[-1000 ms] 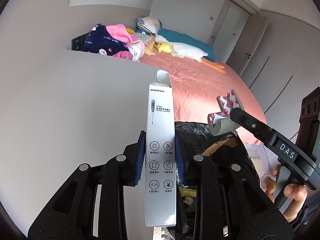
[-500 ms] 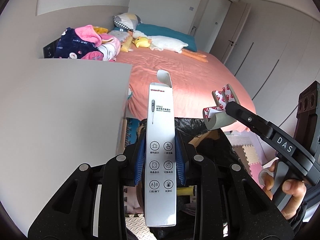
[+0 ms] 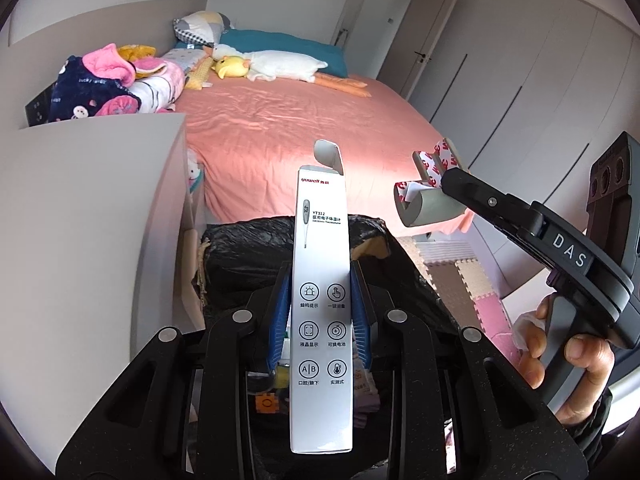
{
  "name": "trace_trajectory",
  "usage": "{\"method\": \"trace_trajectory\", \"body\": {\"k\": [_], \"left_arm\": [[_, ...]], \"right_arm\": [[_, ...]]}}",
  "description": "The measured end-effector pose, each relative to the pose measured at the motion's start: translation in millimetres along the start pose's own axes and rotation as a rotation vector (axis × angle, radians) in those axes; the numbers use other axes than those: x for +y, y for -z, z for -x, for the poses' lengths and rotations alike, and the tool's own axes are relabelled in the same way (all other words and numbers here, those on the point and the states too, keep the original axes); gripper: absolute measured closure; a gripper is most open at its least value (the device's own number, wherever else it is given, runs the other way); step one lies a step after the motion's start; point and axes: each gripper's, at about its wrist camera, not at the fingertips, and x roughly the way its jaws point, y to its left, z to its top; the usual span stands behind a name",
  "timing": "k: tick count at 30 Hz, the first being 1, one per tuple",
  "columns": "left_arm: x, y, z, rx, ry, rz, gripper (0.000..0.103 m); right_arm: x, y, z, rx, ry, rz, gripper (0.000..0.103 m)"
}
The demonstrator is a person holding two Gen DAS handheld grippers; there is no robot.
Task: Collect trash
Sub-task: 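Carry the white box and grey-green cup over the black trash bag, then open both tools to drop the box and cup into the trash bag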
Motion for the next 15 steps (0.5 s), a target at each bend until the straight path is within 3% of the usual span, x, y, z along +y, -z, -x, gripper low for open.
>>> {"method": "trace_trajectory", "body": {"k": [7,8,9,10,11,12,15], "left_arm": [[-14.7,4.5,-19.9,0.048,0.053,-0.033,0.075],[-16.3,5.6,-23.2,0.068,0.068,-0.044,0.063],[-18.2,7.2,-26.8,0.088,0.069,-0.056,0.021],[-19.3,9.4,-26.9,0.075,0.044,-0.068,0.004],[-21.3,12.3,-24.4,0.043,0.014,-0.085,0.006],[-22.3,14.4,-23.6,0.026,-0.011,-0.100,0.006],[-15.8,17.0,-24.2,0.018,-0.044,-0.077,0.006]], "right_arm": [[-21.6,-1.1,4.2,0.000,0.026,-0.027,0.059],[-24.0,-1.5,4.5,0.006,0.027,-0.029,0.059],[-25.6,-2.0,5.0,0.006,0.033,-0.034,0.052],[-28.2,-2.4,6.3,0.002,0.044,-0.044,0.025],[-30.6,-2.4,8.5,-0.010,0.064,-0.059,0.013],[-32.6,-2.2,11.9,-0.033,0.084,-0.073,0.008],[-37.6,-3.0,15.4,-0.044,0.098,-0.085,0.008]]}}
